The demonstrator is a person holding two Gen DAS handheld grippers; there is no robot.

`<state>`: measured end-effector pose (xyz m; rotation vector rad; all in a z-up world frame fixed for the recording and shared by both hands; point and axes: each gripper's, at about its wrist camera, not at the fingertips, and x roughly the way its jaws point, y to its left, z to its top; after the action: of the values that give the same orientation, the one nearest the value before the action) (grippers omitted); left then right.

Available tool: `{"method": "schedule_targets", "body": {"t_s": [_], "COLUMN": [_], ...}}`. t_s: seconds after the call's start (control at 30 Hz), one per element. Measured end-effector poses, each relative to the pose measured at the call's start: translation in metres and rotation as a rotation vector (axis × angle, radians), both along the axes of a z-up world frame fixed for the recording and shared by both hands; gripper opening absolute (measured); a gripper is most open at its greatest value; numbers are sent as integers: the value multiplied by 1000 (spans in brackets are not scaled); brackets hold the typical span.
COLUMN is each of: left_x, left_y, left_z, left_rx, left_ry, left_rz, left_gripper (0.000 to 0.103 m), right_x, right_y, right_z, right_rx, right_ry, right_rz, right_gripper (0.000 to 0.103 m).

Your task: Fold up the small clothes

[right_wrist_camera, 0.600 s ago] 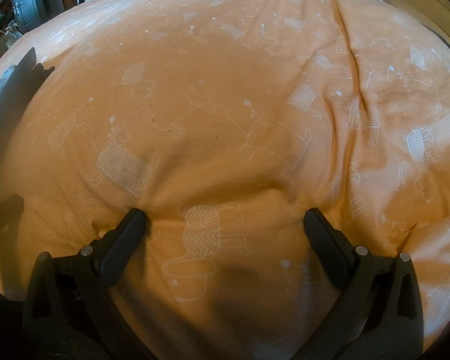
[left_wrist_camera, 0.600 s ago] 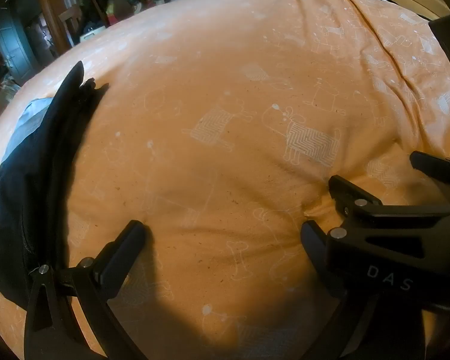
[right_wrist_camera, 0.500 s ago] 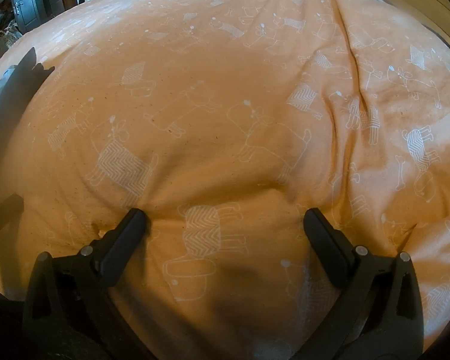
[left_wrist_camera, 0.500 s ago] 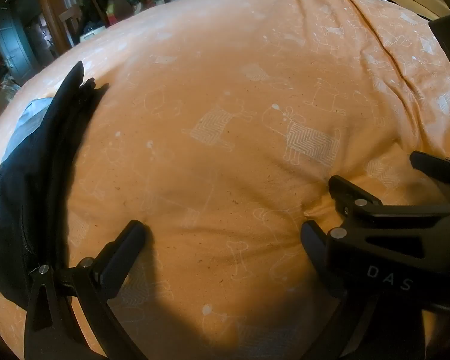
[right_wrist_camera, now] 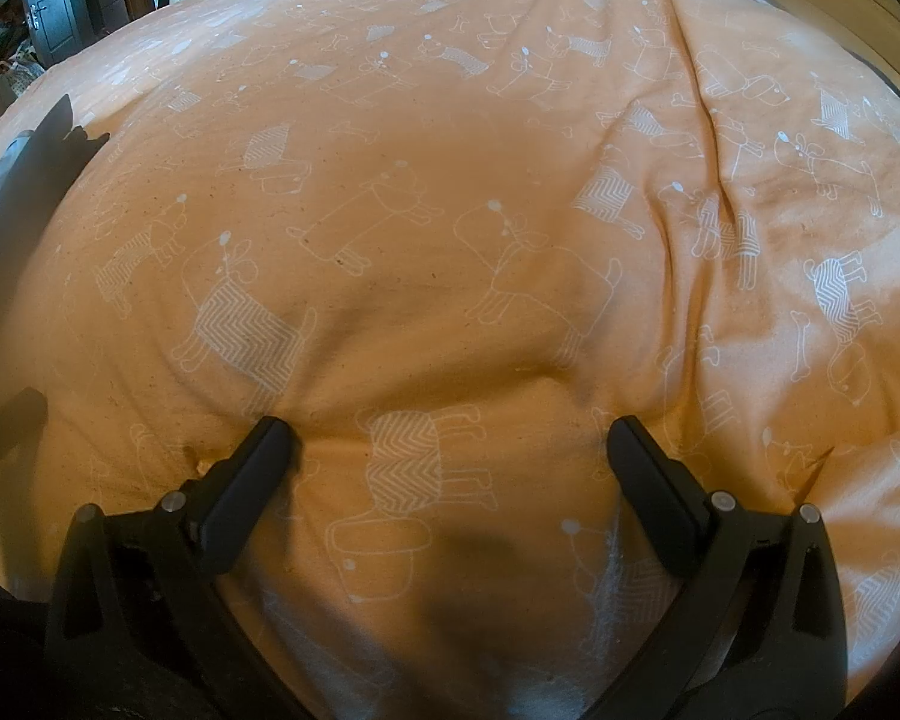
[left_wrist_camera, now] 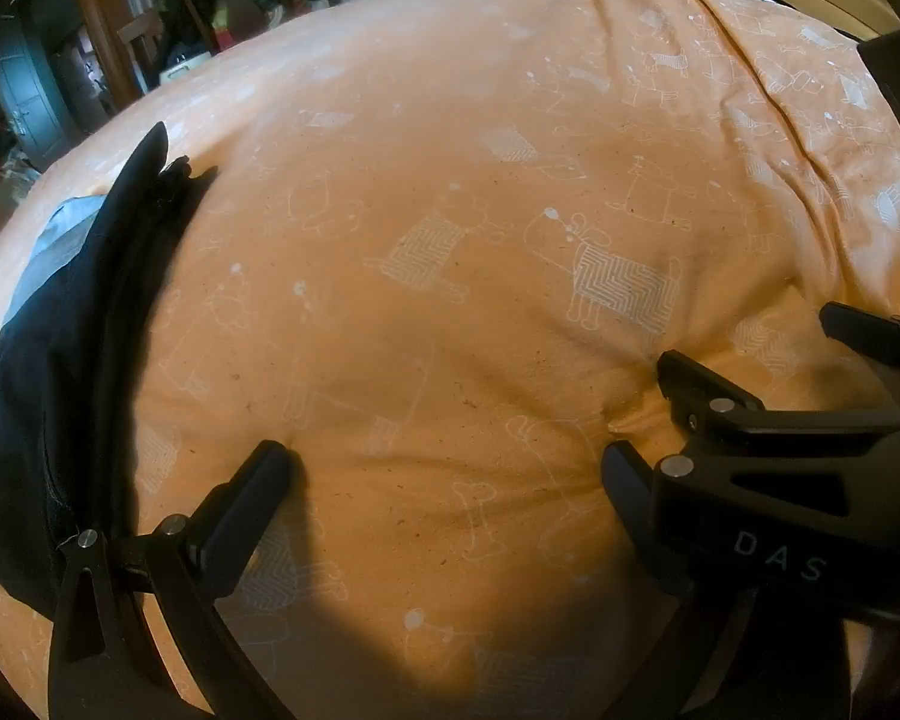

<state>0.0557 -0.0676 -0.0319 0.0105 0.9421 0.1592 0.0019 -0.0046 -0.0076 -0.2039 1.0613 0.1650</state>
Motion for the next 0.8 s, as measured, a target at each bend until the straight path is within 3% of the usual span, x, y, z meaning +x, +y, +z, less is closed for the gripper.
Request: {"method": "schedule_targets", "body": {"t_s": [0.8], "left_x": [0], "left_y": [0], "left_z": [0], "left_rx": [0], "left_ry": [0], "left_rz": [0], "left_gripper": [103], "right_x": [-2], "right_y": [1], "right_z": [-1], "right_rx": [0], "right_ry": [-2], "right_rz": [0], "right_gripper": [103]}}
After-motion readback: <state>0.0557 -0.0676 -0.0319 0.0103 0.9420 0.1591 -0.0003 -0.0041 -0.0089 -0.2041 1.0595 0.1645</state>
